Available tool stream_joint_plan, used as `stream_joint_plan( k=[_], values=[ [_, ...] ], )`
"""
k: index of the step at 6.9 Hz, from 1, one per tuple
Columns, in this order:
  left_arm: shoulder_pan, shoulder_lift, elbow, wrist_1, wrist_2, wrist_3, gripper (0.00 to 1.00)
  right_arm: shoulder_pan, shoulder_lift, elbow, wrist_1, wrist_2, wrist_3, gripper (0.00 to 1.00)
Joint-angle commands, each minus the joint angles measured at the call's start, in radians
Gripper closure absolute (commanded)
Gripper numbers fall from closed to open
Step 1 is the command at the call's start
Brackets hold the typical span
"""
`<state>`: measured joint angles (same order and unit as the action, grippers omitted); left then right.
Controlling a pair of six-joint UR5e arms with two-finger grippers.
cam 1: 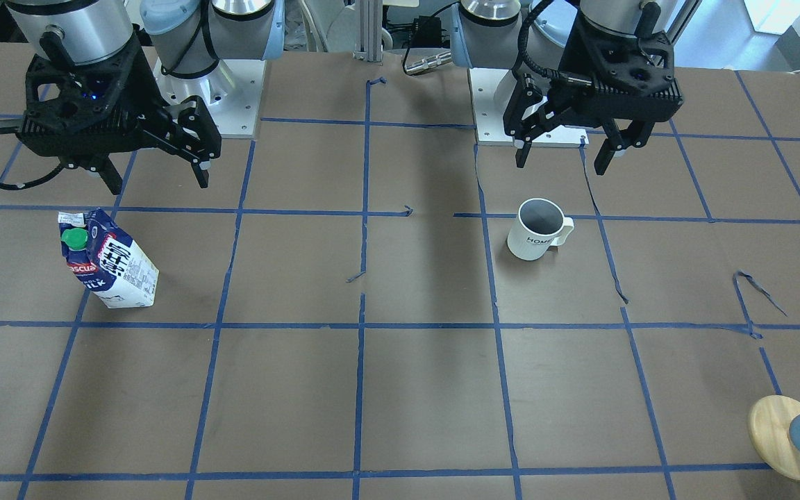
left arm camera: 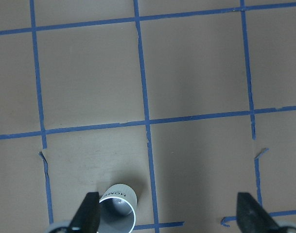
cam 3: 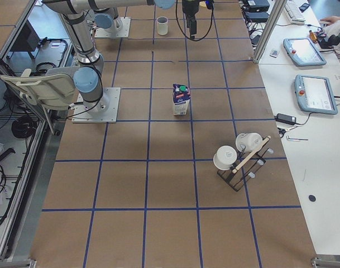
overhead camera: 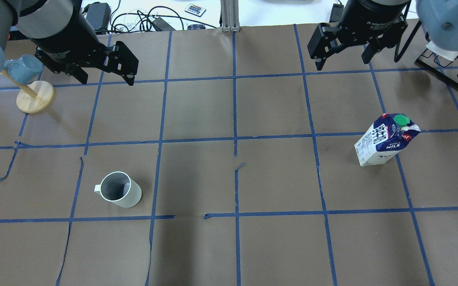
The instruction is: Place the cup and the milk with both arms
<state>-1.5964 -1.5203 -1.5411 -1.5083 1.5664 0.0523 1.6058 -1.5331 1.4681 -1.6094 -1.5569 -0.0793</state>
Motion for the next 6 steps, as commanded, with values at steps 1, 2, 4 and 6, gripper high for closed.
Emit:
stream_joint_plan(
  k=[1, 2, 4, 6],
  values=[
    [0.001, -0.023, 0.060, -0.080, 0.001, -0.006, 0.00, -0.003, -0.001, 0.003, -0.003, 0.000, 0.000, 0.00],
    [0.003, -0.023, 0.059, -0.078, 0.000, -0.006, 0.00, -0.003, -0.001, 0.003, -0.003, 0.000, 0.000, 0.00],
    [0.007, -0.020, 0.050, -0.076, -0.002, -0.005, 0.00, -0.003, -0.001, 0.003, -0.003, 0.000, 0.000, 0.00],
    [0.012, -0.017, 0.049, -0.076, -0.002, -0.003, 0.00, -0.003, -0.001, 0.003, -0.003, 0.000, -0.002, 0.00]
  ],
)
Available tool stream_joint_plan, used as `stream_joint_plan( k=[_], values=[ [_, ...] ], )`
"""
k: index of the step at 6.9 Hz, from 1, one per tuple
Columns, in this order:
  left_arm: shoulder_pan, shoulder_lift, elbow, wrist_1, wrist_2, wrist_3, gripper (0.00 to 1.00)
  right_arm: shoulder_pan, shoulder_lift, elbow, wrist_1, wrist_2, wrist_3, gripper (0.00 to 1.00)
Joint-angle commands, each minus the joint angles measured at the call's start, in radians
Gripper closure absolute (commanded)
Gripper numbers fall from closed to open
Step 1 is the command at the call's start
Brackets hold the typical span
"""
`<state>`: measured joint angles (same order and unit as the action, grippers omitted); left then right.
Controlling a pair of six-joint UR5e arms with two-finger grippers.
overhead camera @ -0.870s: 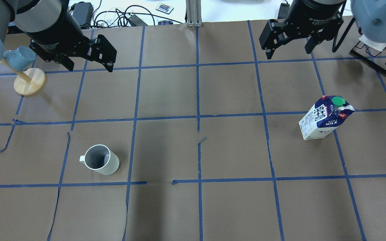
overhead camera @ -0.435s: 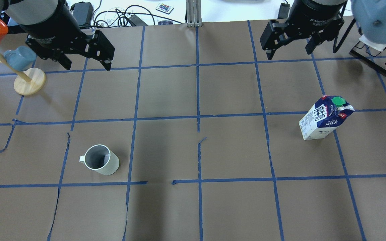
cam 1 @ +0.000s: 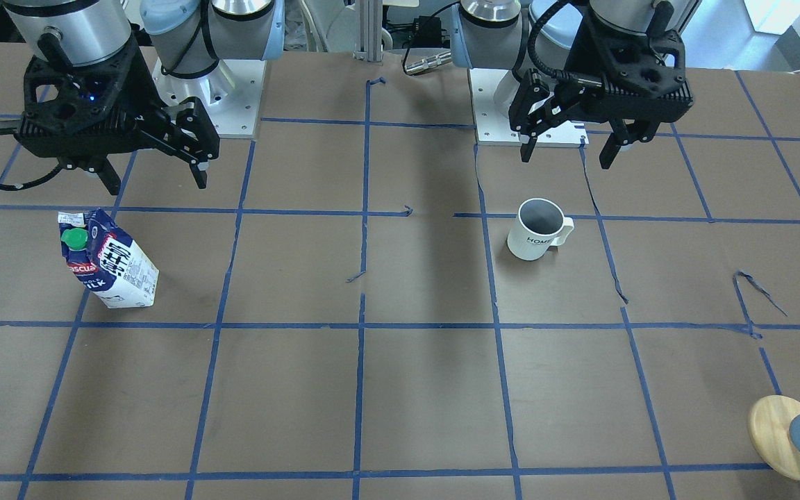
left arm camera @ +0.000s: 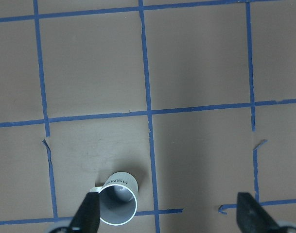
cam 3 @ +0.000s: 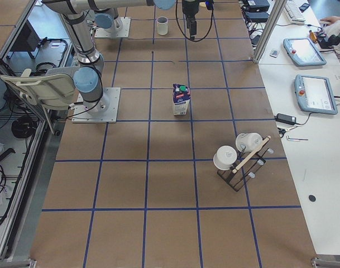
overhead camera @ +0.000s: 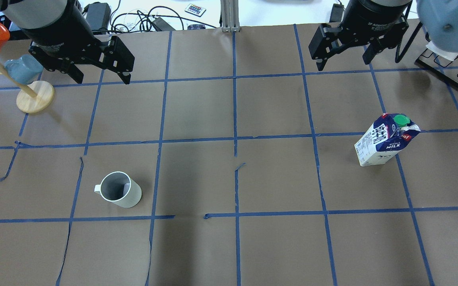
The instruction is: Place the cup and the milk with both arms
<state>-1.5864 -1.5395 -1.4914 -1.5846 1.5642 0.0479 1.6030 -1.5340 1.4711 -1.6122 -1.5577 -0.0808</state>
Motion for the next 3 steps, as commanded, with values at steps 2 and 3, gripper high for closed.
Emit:
stream_joint_plan(
  k=[2, 3],
  values=[
    [0.002, 0.005, -0.003, 0.000, 0.004, 0.007, 0.00, 0.000, 0.000, 0.000, 0.000, -0.001, 0.000, 0.00],
    [0.002, 0.012, -0.003, -0.009, 0.004, 0.007, 0.00, 0.000, 0.000, 0.000, 0.000, 0.001, 0.000, 0.00]
  ],
)
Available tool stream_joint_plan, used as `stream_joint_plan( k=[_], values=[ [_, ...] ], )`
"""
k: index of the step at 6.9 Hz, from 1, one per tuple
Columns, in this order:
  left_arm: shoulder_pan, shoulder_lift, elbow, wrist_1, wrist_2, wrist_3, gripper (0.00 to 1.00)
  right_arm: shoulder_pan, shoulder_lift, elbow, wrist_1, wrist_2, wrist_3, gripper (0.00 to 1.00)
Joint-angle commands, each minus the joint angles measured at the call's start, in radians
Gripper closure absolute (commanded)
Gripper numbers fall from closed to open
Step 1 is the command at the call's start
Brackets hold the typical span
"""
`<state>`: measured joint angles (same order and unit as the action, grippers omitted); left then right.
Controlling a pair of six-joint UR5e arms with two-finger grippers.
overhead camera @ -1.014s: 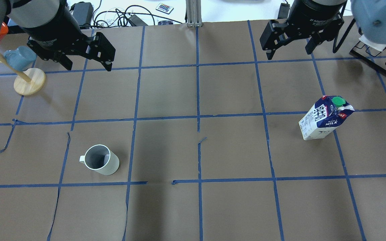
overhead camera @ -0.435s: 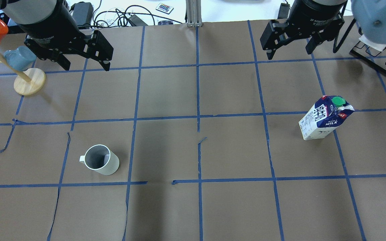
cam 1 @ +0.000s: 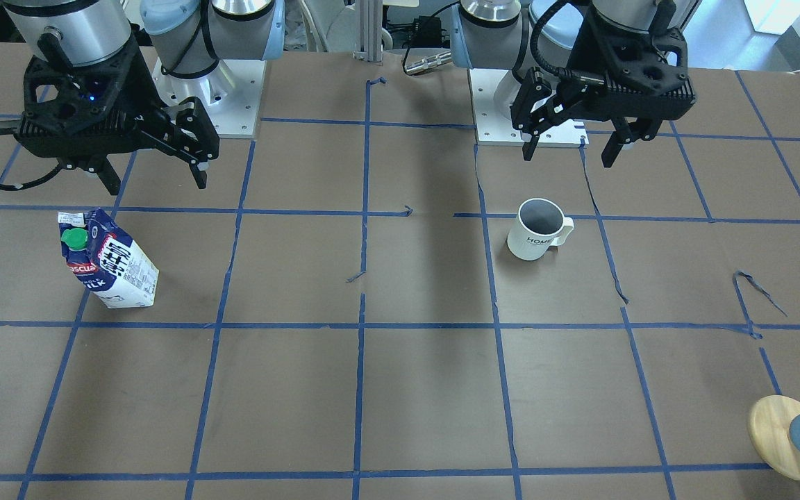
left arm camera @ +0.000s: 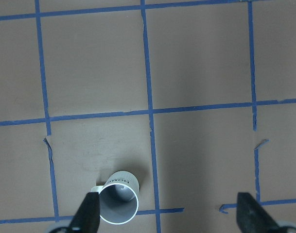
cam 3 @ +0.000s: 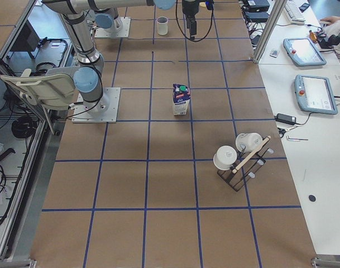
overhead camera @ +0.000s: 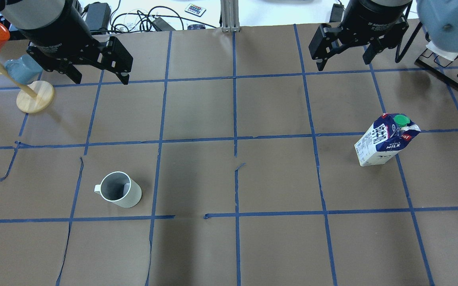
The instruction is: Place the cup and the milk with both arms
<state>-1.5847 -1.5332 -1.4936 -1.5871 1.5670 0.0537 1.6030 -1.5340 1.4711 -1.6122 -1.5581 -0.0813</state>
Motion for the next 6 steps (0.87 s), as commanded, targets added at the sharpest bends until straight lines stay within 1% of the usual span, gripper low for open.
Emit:
stream_joint_plan(
  k=[1, 5, 6],
  values=[
    [0.000, 0.008, -0.001, -0.010, 0.001, 0.002, 0.00, -0.002, 0.000, 0.000, 0.000, 0.000, 0.000, 0.00],
    [0.000, 0.022, -0.014, -0.028, 0.001, 0.003, 0.00, -0.003, 0.000, 0.000, 0.002, 0.000, 0.000, 0.00],
    [-0.003, 0.024, -0.037, -0.037, -0.004, 0.008, 0.00, -0.003, 0.000, 0.000, 0.002, 0.000, 0.000, 0.00]
  ],
)
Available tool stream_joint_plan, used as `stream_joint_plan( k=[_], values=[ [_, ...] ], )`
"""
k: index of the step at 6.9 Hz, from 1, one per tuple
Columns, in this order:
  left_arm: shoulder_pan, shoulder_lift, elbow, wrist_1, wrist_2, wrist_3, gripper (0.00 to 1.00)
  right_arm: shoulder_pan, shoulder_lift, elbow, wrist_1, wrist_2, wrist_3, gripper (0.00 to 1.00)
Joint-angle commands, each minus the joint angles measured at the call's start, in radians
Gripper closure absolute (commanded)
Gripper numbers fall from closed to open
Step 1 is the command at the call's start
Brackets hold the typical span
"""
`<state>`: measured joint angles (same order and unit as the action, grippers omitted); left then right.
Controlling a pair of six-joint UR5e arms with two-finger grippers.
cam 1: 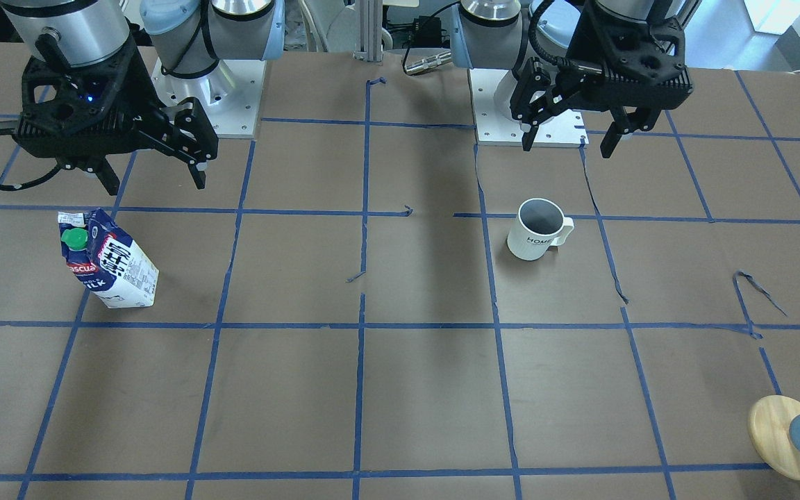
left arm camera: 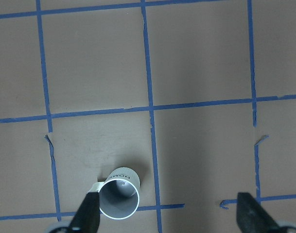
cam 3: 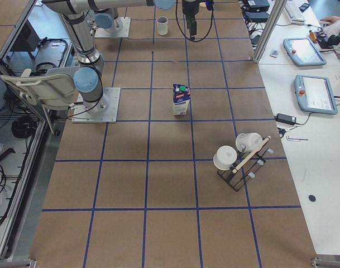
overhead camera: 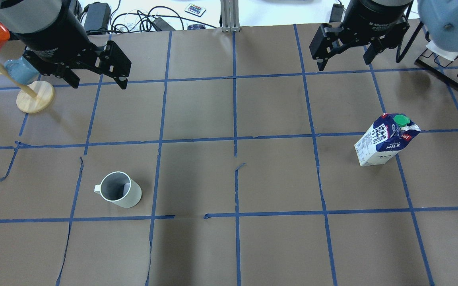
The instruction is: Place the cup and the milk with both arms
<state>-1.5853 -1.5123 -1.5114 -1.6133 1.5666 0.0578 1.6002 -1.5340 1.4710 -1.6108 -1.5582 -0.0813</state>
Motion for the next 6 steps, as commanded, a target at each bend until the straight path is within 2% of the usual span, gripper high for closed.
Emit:
stream_joint_plan(
  k=[1, 3, 4, 5, 6],
  values=[
    [-0.002, 0.003, -0.077, -0.019, -0.004, 0.026, 0.00, 0.000, 0.000, 0.000, 0.000, 0.000, 0.000, 0.00],
    [-0.001, -0.003, -0.258, -0.028, 0.006, 0.126, 0.00, -0.049, 0.000, 0.008, 0.014, 0.001, -0.014, 0.00],
    [0.001, -0.026, -0.348, 0.014, 0.009, 0.131, 0.00, -0.099, 0.000, 0.032, 0.014, 0.001, -0.084, 0.00],
    [0.001, -0.048, -0.437, 0.115, 0.054, 0.132, 0.00, -0.146, 0.000, 0.052, 0.017, -0.017, -0.159, 0.00],
    [0.004, -0.066, -0.529, 0.189, 0.094, 0.125, 0.00, -0.216, 0.000, 0.113, -0.004, -0.045, -0.210, 0.00]
  ],
)
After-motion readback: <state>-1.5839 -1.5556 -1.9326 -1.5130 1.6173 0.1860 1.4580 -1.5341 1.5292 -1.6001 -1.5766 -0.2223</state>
